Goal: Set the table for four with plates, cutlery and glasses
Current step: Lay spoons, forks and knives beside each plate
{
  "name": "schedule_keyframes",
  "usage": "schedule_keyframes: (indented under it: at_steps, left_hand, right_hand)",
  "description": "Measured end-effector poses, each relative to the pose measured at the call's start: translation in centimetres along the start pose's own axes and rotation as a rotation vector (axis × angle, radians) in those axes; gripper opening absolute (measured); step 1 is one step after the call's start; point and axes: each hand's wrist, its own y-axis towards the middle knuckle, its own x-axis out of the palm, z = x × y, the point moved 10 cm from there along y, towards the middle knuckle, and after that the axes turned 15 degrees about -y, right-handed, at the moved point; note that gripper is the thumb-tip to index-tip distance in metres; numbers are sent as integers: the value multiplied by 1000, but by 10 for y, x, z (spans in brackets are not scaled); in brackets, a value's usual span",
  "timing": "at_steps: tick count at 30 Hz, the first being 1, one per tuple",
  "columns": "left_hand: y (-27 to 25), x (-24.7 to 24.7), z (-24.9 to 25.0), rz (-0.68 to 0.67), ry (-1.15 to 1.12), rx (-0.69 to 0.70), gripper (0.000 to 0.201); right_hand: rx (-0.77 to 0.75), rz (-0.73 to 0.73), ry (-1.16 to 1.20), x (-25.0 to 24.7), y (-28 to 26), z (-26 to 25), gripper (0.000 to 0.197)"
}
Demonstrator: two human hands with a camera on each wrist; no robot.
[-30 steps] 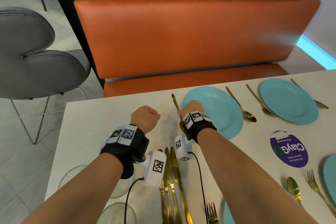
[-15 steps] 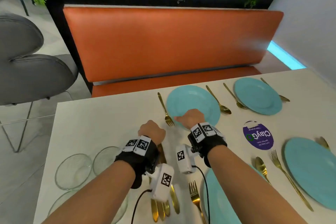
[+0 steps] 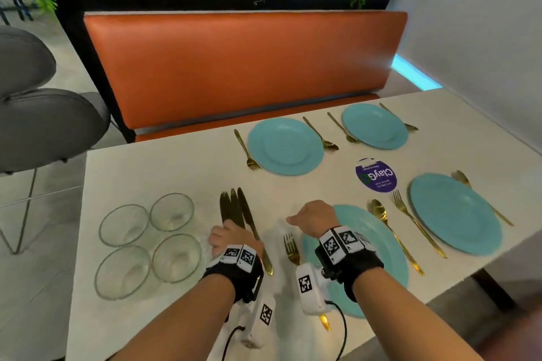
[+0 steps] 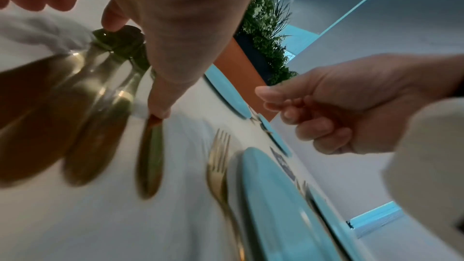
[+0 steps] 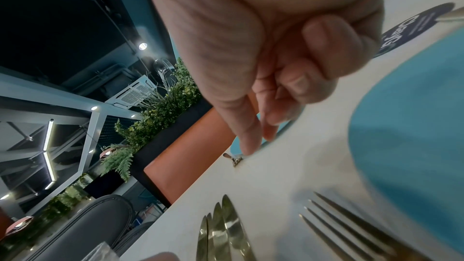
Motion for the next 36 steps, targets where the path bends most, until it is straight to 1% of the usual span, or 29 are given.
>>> schedule_keyframes:
  at_steps: [2,4,5,7,9,11,14,16,22,24,27,29,32,34,36]
  left_hand:
    - [-4,1,-4,-1,-13,9,60]
    - [-4,1,-2,-9,-47,9,53]
    - [-4,4,-1,-36,-53,8,56]
    - [-3,10,4,-97,-14,18,70]
    - [-3,11,6,-107,41,21,73]
    - [-3,12,5,-103,55,10,68]
    - [0,12,2,-98,-74,-6,51]
    - [2,13,3,-117,-144,17,47]
    - [1,10,6,-181,-140,49,37]
    - [-2,8,7,-203,-90,82,34]
    - [-8,6,9,-219,-16,164,44]
    - [-12,9,10,-255,65,197,39]
    - [-11,6,10,-217,96,181,33]
    - [-12,7,10,-216,69,183,36]
    - [-15,4,11,-185,107,205,36]
  right_hand:
    - [15,-5,19,6,-12,6,52]
    - [8,-1,16,8,-21,11,49]
    - [0,0,10,9,-24,13,46]
    - [-10,-4,-5,10,-29,17,40]
    - [-14,-7,-32,10,-32,21,45]
    - [-18,-13,-38,10,-35,24,49]
    - [-33,-9,16,6,-36,28,47]
    - [-39,-13,55,5,-35,31,44]
    - [-89,-31,53,3,-31,30,42]
    - [-115,-25,50,1,-33,29,40]
    - [-134,-34,56,3,-40,27,30]
    - [-124,-29,92,5,-43,29,30]
    - [-81,-17,148,11,-46,33,33]
    - [-72,-10,156,16,-52,32,32]
    - [-78,-9,154,23,-60,29,30]
